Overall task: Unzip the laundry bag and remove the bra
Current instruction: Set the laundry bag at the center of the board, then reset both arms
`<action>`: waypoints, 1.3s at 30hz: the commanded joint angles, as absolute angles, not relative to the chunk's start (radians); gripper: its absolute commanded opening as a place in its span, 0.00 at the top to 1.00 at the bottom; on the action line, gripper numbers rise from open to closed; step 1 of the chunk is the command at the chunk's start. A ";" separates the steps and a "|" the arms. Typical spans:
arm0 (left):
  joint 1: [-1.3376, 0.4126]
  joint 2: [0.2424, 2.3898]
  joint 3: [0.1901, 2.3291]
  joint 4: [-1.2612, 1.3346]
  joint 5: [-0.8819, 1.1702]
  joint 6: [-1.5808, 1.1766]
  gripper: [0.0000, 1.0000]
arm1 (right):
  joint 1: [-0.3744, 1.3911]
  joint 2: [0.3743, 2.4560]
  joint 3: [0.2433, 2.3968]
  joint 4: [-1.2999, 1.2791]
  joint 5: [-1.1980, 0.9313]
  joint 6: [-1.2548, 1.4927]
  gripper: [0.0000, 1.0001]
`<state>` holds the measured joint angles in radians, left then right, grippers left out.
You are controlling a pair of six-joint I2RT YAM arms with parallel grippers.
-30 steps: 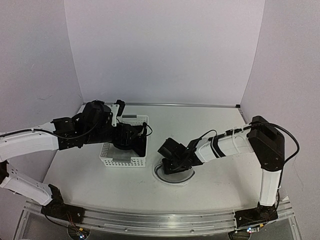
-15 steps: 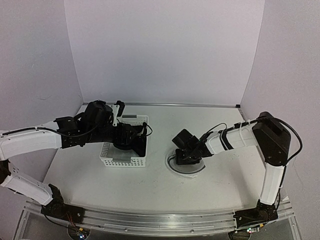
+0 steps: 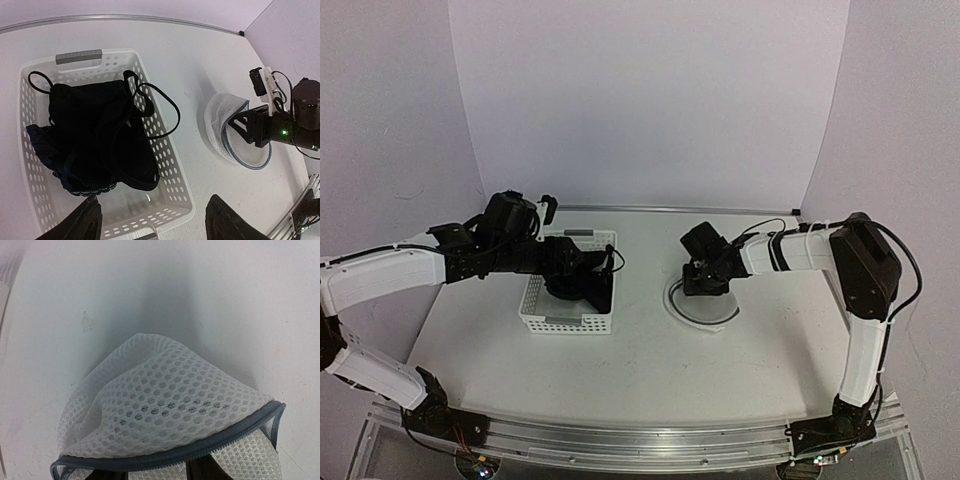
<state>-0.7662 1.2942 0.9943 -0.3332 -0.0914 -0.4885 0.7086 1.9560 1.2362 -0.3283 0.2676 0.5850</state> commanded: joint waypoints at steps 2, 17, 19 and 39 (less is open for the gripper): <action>-0.719 1.301 1.105 -0.383 -0.103 -0.431 0.25 | 0.716 1.851 1.303 -0.368 0.275 0.532 0.54; -0.497 1.290 1.285 -0.535 -0.112 -0.341 0.01 | 0.711 1.492 1.300 -0.508 0.446 0.428 0.02; -0.449 1.279 1.282 -0.538 -0.111 -0.331 0.00 | 0.710 1.434 1.275 -0.508 0.492 0.409 0.02; -0.201 1.013 0.993 -0.488 -0.095 -0.404 0.00 | 0.359 0.828 0.751 -0.461 0.342 0.416 0.02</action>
<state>-0.2062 1.1221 1.0435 -0.5404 -0.0906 -0.3580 0.3584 0.9432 0.8108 -0.5217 0.4717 0.4034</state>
